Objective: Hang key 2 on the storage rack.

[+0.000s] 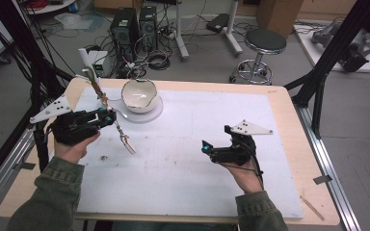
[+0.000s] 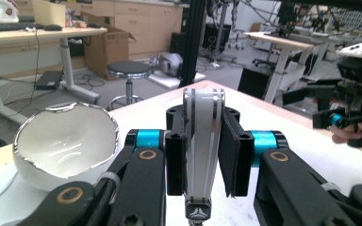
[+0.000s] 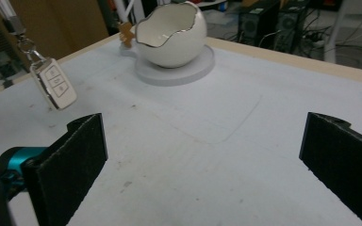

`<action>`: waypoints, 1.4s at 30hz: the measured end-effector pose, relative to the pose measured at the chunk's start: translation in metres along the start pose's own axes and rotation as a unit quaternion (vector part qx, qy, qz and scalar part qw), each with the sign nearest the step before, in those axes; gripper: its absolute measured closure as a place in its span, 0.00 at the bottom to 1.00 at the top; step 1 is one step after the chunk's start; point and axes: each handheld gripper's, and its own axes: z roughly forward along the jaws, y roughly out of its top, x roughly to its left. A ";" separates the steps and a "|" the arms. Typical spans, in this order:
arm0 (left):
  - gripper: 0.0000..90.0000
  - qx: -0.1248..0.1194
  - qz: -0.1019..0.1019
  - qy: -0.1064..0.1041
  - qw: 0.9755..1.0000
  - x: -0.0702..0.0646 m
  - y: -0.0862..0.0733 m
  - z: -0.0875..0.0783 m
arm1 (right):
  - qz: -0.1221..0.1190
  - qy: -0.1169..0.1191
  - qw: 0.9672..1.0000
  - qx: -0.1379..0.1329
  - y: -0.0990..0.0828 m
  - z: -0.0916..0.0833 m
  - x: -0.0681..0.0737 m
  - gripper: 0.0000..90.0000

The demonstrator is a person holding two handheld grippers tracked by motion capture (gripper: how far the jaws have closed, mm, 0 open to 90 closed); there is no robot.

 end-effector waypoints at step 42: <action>0.82 0.019 -0.014 0.156 0.988 0.094 0.033 -0.044 | 0.018 -0.034 0.999 -0.009 -0.057 -0.029 -0.025 0.00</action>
